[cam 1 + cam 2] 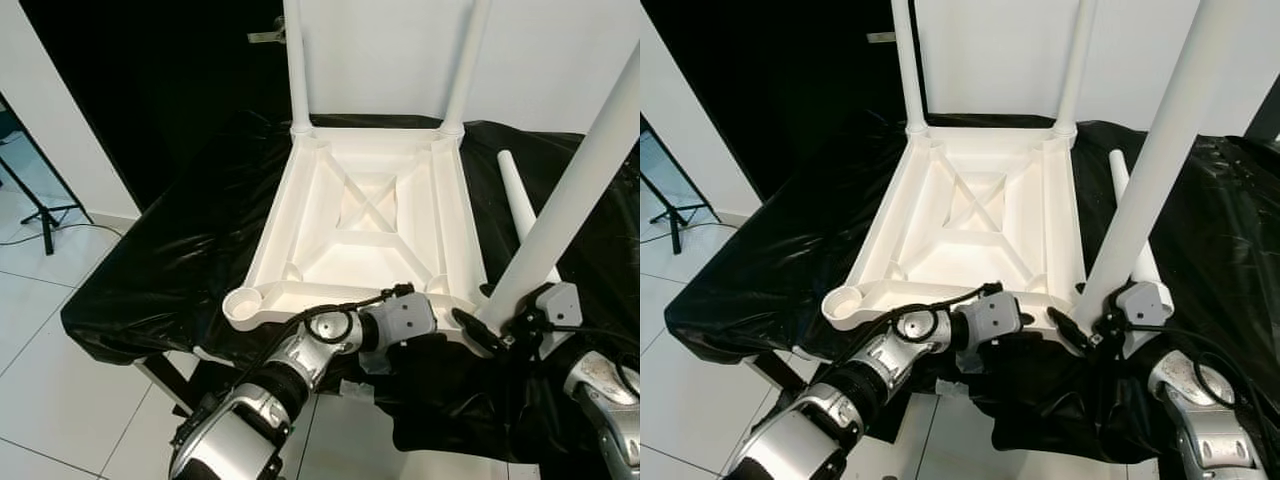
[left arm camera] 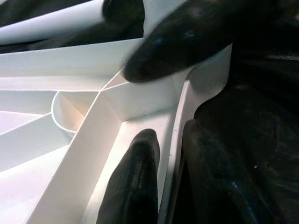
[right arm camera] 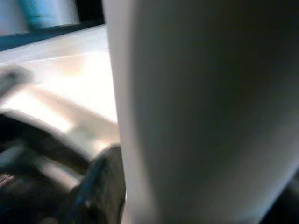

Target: Building children table

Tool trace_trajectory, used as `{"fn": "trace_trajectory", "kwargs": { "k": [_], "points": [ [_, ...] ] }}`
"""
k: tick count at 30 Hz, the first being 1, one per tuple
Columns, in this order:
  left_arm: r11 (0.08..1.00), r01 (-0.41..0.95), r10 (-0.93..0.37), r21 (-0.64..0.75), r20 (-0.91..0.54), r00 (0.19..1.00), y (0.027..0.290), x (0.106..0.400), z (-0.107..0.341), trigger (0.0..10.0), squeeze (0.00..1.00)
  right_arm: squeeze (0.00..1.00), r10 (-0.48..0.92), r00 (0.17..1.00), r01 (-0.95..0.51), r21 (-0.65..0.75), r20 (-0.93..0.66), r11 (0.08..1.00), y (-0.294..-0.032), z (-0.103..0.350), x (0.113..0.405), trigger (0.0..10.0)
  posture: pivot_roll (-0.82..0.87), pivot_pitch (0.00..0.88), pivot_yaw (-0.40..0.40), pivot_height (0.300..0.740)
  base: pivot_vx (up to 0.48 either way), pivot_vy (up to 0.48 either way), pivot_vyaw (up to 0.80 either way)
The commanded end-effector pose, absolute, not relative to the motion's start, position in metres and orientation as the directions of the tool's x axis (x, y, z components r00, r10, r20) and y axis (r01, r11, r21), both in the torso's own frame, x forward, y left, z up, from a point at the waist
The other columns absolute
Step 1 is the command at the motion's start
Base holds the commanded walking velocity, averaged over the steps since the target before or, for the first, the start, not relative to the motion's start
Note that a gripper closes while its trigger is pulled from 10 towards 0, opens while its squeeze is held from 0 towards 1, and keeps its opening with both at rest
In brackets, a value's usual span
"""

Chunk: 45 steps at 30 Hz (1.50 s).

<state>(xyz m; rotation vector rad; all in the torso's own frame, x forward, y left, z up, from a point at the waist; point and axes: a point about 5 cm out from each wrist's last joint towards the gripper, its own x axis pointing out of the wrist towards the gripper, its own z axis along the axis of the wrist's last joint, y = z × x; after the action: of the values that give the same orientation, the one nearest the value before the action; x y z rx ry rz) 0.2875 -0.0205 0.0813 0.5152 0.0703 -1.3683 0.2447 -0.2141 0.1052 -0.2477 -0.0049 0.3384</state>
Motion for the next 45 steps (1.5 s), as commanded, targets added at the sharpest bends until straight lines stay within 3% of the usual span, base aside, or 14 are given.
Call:
{"fn": "trace_trajectory", "kwargs": {
  "k": [1,13,15,19,20,22,23,24,25,36,37,39,40,45],
  "points": [
    [0.109,0.973,-0.853,0.205,-0.484,0.197,-0.004,0.275,0.044,10.0,0.00,0.00,0.203,0.978,-0.211,-0.259,-0.055,0.943,-0.221,0.098,0.249,0.0,0.11,0.000,0.016,0.740,0.000,0.000,0.00],
    [0.127,0.969,-0.846,0.210,-0.487,0.216,0.000,0.277,0.044,10.0,0.00,0.00,0.106,0.988,-0.129,-0.223,-0.111,0.966,-0.188,0.065,0.221,0.0,0.13,0.000,0.006,0.740,0.000,0.000,0.00],
    [0.124,0.970,-0.844,0.211,-0.491,0.215,0.000,0.277,0.044,10.0,0.00,0.00,0.097,0.988,-0.120,-0.198,-0.120,0.973,-0.188,0.065,0.227,10.0,0.13,0.000,-0.003,0.740,0.000,0.000,0.00],
    [0.129,0.969,-0.845,0.212,-0.488,0.220,-0.002,0.278,0.044,10.0,0.00,0.00,0.119,0.987,-0.136,-0.164,-0.108,0.977,-0.187,0.068,0.232,10.0,0.13,0.000,-0.007,0.740,0.000,0.000,0.00],
    [0.131,0.969,-0.847,0.211,-0.485,0.220,-0.004,0.277,0.045,10.0,0.00,1.00,0.137,0.987,-0.149,-0.160,-0.087,0.976,-0.187,0.072,0.234,10.0,0.13,0.000,-0.009,0.740,0.000,0.000,0.00],
    [0.130,0.969,-0.848,0.209,-0.483,0.218,-0.005,0.276,0.044,10.0,0.00,1.00,0.152,0.987,-0.160,-0.168,-0.062,0.973,-0.187,0.077,0.235,10.0,0.13,0.000,-0.012,0.740,0.000,0.000,0.00],
    [0.130,0.970,-0.849,0.206,-0.482,0.216,-0.006,0.275,0.043,10.0,0.00,0.83,0.177,0.983,-0.182,-0.173,-0.045,0.968,-0.189,0.083,0.237,10.0,0.13,0.000,-0.014,0.740,0.000,0.000,0.00],
    [0.130,0.970,-0.849,0.206,-0.482,0.216,-0.006,0.275,0.043,10.0,0.00,0.83,0.177,0.983,-0.182,-0.173,-0.045,0.968,-0.189,0.083,0.237,10.0,0.13,0.000,-0.014,0.740,0.000,0.000,0.00],
    [0.131,0.971,-0.849,0.200,-0.483,0.214,-0.007,0.272,0.041,10.0,0.00,0.00,0.241,0.970,-0.241,-0.190,-0.022,0.952,-0.194,0.092,0.239,10.0,0.13,0.000,-0.014,0.740,0.000,0.000,0.00],
    [0.132,0.972,-0.847,0.192,-0.487,0.211,-0.004,0.271,0.039,10.0,0.00,0.00,0.404,0.914,-0.404,-0.213,-0.044,0.890,-0.220,0.111,0.232,10.0,0.12,0.000,-0.009,0.740,0.000,0.000,0.00],
    [0.131,0.972,-0.848,0.193,-0.487,0.211,-0.005,0.271,0.039,10.0,0.00,0.00,0.391,0.919,-0.390,-0.217,-0.042,0.895,-0.223,0.112,0.234,1.9,0.12,0.000,-0.008,0.740,0.000,0.000,0.00],
    [0.131,0.972,-0.848,0.194,-0.486,0.211,-0.005,0.271,0.039,10.0,0.00,0.00,0.385,0.922,-0.384,-0.217,-0.042,0.897,-0.224,0.113,0.235,1.9,0.12,0.000,-0.009,0.740,0.000,0.000,0.00],
    [0.130,0.972,-0.848,0.195,-0.486,0.211,-0.005,0.271,0.039,10.0,0.00,0.00,0.379,0.924,-0.379,-0.215,-0.046,0.900,-0.225,0.112,0.236,0.0,0.12,0.000,-0.010,0.740,0.000,0.000,0.00],
    [0.127,0.971,-0.850,0.201,-0.483,0.212,-0.006,0.273,0.041,10.0,0.00,0.00,0.413,0.908,-0.420,-0.178,-0.078,0.890,-0.216,0.104,0.232,0.0,0.12,0.000,-0.007,0.740,0.000,0.000,0.00]
  ]
}}
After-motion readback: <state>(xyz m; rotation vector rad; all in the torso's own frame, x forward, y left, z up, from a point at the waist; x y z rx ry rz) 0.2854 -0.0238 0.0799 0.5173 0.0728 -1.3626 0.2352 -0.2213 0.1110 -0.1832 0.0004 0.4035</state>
